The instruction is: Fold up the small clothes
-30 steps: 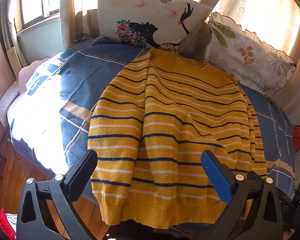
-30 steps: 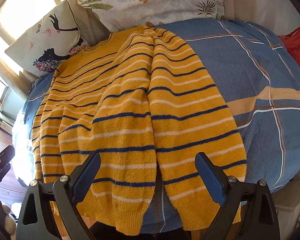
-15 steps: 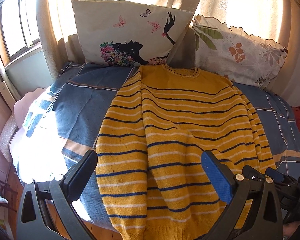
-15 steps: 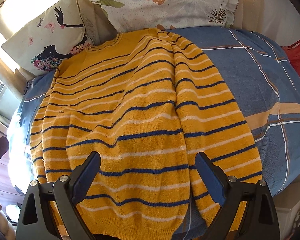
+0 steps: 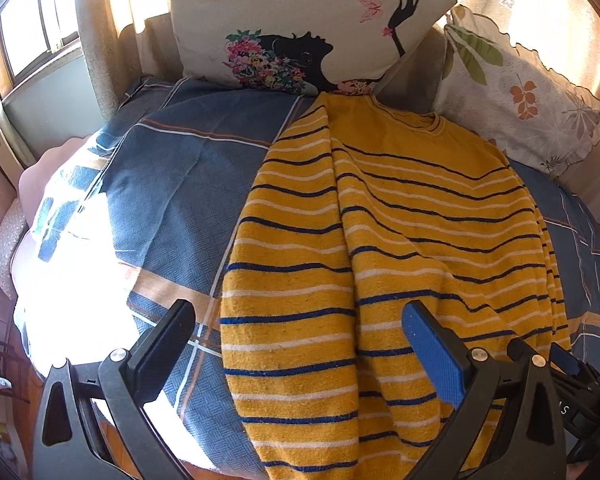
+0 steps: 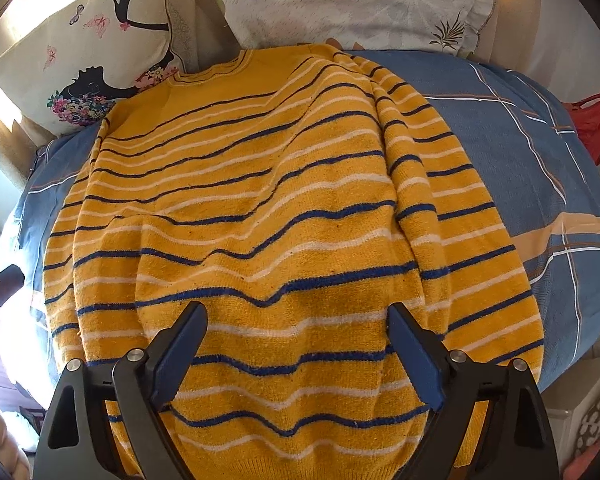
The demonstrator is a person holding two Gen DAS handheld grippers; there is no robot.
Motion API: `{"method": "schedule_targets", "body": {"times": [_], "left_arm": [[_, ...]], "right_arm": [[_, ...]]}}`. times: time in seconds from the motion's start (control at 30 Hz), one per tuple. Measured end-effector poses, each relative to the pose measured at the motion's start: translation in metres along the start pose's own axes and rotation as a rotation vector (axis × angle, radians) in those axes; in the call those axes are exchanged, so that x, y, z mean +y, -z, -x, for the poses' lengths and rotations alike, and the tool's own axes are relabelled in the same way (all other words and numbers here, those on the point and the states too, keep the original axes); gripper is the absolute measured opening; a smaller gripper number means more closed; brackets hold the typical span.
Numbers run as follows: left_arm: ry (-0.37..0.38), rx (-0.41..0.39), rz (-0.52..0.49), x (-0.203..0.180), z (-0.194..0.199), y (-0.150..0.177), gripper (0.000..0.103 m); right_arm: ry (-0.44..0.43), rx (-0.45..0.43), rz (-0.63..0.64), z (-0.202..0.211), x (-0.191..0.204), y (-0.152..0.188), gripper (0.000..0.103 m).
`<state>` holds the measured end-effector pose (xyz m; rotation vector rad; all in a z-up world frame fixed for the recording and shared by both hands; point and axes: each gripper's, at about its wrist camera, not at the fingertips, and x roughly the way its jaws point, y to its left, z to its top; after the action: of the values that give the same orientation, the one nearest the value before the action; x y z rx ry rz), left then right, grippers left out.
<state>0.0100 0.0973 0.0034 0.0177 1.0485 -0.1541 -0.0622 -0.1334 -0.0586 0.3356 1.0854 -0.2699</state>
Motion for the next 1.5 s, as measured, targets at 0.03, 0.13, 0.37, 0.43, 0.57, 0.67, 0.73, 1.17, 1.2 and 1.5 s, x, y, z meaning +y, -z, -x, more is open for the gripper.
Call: {"method": "schedule_targets", "body": {"times": [0.03,0.13,0.37,0.43,0.57,0.67,0.73,1.17,1.2,1.5], "left_arm": [[-0.001,0.008,0.0,0.002,-0.003,-0.001,0.103],[-0.004,0.022,-0.008,0.005,-0.007,-0.003,0.103],[0.038,0.079,0.005,0.025,-0.043,-0.014,0.103],[0.057,0.122,0.061,0.036,-0.062,-0.012,0.103],[0.077,0.151,0.153,0.052,-0.08,0.002,0.102],[0.098,0.162,0.157,0.05,-0.088,0.01,0.102],[0.088,0.154,0.15,0.045,-0.092,0.01,0.102],[-0.098,0.14,0.163,0.06,-0.084,-0.014,0.008],[-0.096,0.139,0.17,0.067,-0.08,-0.012,0.008],[-0.032,0.079,0.168,0.081,-0.027,-0.011,0.041]], "right_arm": [[0.003,0.0,0.002,0.0,0.002,0.0,0.093],[0.029,-0.03,0.013,0.005,0.006,-0.003,0.091],[0.087,-0.046,0.091,0.009,0.015,-0.024,0.091],[0.091,-0.031,0.123,0.008,0.023,-0.027,0.091],[0.094,-0.004,0.21,0.005,0.043,-0.036,0.091],[0.089,0.003,0.264,0.004,0.057,-0.041,0.091],[0.073,0.01,0.289,0.002,0.065,-0.043,0.091],[0.081,0.02,0.265,-0.006,0.049,-0.054,0.09],[0.078,0.022,0.252,-0.007,0.047,-0.055,0.09],[0.048,-0.024,0.154,-0.006,0.039,-0.067,0.09]]}}
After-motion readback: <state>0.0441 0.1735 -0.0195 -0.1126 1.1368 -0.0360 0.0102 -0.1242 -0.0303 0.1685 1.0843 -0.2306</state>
